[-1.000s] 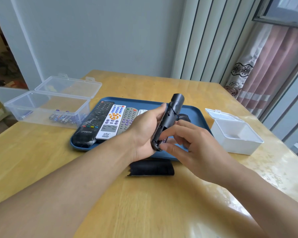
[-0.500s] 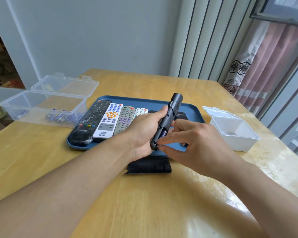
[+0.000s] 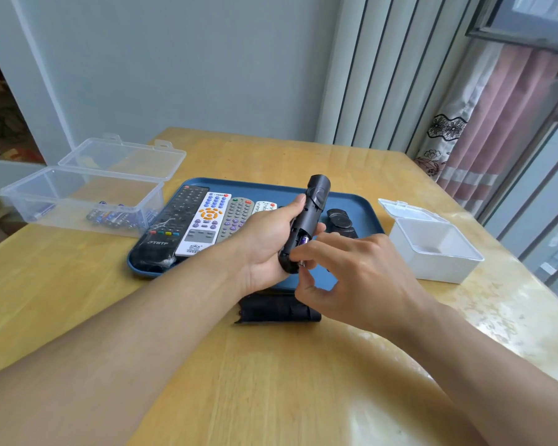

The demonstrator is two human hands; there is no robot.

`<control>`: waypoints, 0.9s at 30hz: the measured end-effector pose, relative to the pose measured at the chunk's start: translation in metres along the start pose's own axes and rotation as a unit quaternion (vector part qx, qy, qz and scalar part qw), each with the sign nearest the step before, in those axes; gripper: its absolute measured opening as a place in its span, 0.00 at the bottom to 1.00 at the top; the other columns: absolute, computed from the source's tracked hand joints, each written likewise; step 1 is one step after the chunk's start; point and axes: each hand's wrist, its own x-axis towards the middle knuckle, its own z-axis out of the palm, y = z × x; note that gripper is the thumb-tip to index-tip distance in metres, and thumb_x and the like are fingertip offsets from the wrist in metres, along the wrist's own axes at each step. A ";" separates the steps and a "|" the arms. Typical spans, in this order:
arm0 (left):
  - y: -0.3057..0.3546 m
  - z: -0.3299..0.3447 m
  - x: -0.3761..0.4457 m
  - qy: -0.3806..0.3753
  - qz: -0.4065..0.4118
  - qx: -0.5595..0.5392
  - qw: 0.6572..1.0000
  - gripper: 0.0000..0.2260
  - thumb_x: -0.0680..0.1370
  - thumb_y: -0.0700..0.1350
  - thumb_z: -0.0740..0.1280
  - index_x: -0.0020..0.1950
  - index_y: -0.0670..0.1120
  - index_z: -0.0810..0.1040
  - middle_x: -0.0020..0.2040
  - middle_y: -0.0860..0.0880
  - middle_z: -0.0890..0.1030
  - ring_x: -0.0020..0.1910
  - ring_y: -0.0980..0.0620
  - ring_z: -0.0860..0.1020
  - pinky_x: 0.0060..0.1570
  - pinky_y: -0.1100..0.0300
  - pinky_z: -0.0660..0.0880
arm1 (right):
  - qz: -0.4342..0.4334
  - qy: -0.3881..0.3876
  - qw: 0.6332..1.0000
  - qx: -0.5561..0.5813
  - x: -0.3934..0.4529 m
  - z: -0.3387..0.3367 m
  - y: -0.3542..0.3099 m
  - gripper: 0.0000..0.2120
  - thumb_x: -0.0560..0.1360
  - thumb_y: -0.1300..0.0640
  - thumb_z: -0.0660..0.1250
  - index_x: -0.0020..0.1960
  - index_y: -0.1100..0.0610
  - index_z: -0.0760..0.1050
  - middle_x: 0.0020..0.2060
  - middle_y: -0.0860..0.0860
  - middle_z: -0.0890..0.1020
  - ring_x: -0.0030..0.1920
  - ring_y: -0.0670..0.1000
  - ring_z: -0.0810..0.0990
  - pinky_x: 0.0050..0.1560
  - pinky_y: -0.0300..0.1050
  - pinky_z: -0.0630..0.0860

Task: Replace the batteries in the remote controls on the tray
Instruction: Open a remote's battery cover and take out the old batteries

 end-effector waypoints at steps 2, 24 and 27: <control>0.002 -0.002 0.001 0.000 0.000 -0.002 1.000 0.18 0.84 0.54 0.62 0.64 0.42 0.78 0.44 0.44 0.81 0.55 0.43 0.76 0.50 0.52 0.73 | -0.001 0.005 1.000 -0.010 0.001 0.001 -0.001 0.09 0.73 0.56 0.65 0.46 0.54 0.83 0.33 0.47 0.82 0.28 0.52 0.74 0.23 0.44 0.70; 0.055 -0.026 -0.019 0.040 0.193 -0.137 0.971 0.14 0.85 0.52 0.61 0.57 0.42 0.78 0.40 0.43 0.80 0.37 0.46 0.81 0.51 0.48 0.82 | 0.432 -0.327 0.710 0.450 0.040 -0.027 0.034 0.08 0.81 0.54 0.65 0.54 0.58 0.80 0.35 0.55 0.74 0.31 0.50 0.66 0.33 0.41 0.60; 0.068 -0.053 -0.029 0.090 0.248 -0.143 0.954 0.14 0.84 0.51 0.62 0.57 0.42 0.80 0.39 0.44 0.82 0.35 0.47 0.81 0.48 0.49 0.82 | 0.407 -0.367 0.727 0.414 0.075 -0.018 0.023 0.06 0.81 0.59 0.65 0.55 0.60 0.79 0.35 0.53 0.77 0.32 0.49 0.72 0.32 0.38 0.66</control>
